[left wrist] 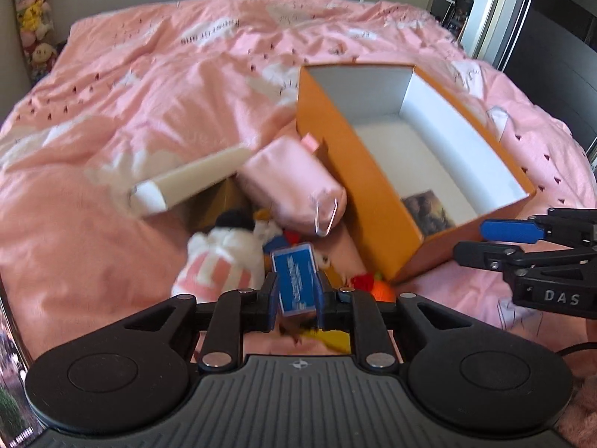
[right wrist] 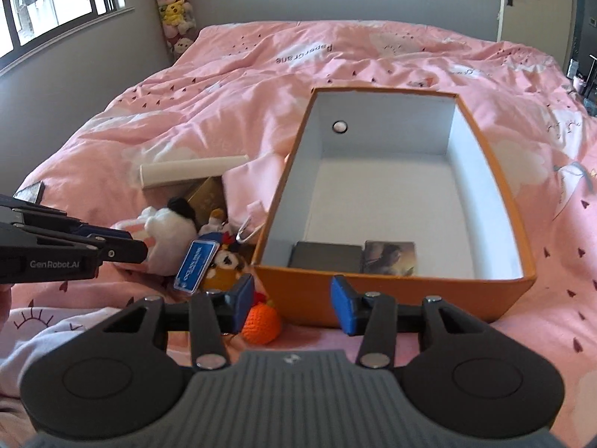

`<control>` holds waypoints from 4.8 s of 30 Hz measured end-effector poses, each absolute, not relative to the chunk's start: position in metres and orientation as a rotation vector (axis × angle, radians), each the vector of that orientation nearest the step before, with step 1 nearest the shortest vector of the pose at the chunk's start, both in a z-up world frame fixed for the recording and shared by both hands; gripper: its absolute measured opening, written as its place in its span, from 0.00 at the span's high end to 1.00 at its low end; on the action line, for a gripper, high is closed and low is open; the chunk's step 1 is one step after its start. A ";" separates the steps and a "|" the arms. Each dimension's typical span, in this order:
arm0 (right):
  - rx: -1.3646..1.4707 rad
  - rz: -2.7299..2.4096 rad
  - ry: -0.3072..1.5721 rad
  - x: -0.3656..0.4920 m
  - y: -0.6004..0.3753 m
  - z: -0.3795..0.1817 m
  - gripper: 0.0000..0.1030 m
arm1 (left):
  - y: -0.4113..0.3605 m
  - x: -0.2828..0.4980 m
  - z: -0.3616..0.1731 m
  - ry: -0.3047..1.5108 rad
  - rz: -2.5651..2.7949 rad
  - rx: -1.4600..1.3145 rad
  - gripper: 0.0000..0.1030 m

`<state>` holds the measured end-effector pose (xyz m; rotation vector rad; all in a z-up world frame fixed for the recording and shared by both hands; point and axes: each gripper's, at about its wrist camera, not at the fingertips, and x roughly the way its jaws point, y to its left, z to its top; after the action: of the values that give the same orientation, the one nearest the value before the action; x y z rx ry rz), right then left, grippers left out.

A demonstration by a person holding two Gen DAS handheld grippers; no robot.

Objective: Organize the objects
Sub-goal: 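Withdraw both tools from the orange box back toward the clutter, then grasp the yellow toy with the right gripper while the left gripper grasps the orange crocheted fruit, then lift the yellow toy and orange fruit over the orange box with both grippers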

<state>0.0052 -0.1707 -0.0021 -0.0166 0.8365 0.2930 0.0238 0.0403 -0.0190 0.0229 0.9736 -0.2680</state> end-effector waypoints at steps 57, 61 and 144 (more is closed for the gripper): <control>-0.061 0.527 1.114 0.023 -0.132 -0.060 0.80 | 0.037 0.014 -0.061 1.069 -0.391 0.111 0.76; -0.047 0.440 1.093 0.017 -0.155 -0.048 0.80 | 0.028 0.015 -0.058 1.028 -0.445 0.132 0.66; -0.133 0.258 1.351 0.166 -0.269 -0.038 0.79 | -0.108 0.161 -0.011 0.895 -0.840 0.288 0.45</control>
<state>0.1663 -0.2687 -0.0384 -0.1328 1.3506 0.2580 0.1609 -0.1079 -0.0113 0.2877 0.8948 -0.8400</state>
